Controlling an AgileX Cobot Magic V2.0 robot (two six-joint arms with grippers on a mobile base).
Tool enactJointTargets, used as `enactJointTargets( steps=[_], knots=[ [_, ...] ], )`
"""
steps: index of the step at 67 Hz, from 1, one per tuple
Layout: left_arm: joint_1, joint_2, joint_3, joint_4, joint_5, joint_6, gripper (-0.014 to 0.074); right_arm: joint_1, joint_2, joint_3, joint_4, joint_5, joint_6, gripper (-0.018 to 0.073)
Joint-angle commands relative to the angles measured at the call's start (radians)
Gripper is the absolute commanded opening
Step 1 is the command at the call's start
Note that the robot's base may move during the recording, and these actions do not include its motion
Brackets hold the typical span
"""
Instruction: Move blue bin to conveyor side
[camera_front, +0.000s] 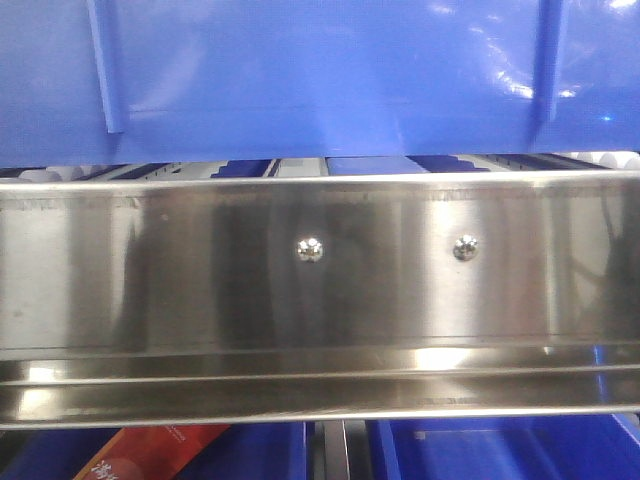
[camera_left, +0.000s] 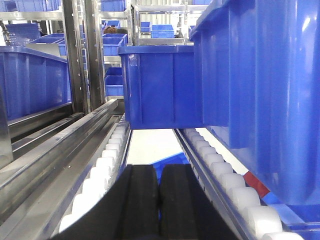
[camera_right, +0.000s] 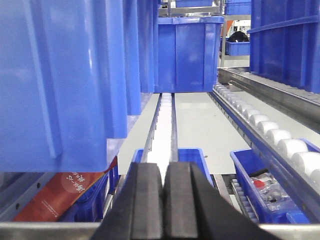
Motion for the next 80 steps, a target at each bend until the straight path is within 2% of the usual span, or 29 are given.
enactJointTargets(
  steps=[1, 21, 41, 45, 55, 63, 73, 76, 80],
  knots=[
    [-0.004, -0.004, -0.004, -0.002, -0.019, -0.001, -0.0008, 0.002, -0.004, -0.001, 0.000, -0.026, -0.007, -0.0088],
    [-0.004, -0.004, -0.004, -0.002, -0.022, -0.001, -0.0008, 0.002, -0.004, -0.001, 0.000, -0.062, -0.007, -0.0088],
    [-0.004, -0.004, -0.017, -0.002, -0.076, -0.001, -0.0008, 0.002, -0.004, -0.001, 0.000, -0.182, -0.007, -0.0088],
    [-0.004, -0.004, -0.064, -0.002, -0.046, -0.001, -0.0008, 0.002, -0.004, -0.020, 0.000, -0.166, -0.007, -0.0088],
    [-0.004, 0.009, -0.277, 0.014, 0.198, -0.001, 0.0003, 0.002, -0.004, -0.210, 0.000, 0.003, -0.007, -0.0088],
    [-0.004, 0.088, -0.452, 0.045, 0.340, -0.001, 0.0081, 0.002, -0.004, -0.366, 0.000, 0.088, -0.007, -0.0088],
    [-0.004, 0.220, -0.642, 0.051, 0.434, 0.006, 0.0265, 0.002, 0.055, -0.494, 0.000, 0.123, -0.007, -0.0071],
    [-0.004, 0.269, -0.679, 0.051, 0.434, 0.006, 0.0314, 0.002, 0.077, -0.517, 0.000, 0.123, -0.007, -0.0030],
    [-0.004, 0.331, -0.729, 0.051, 0.434, 0.006, 0.0378, 0.002, 0.114, -0.546, 0.000, 0.121, -0.007, 0.0090]
  ],
)
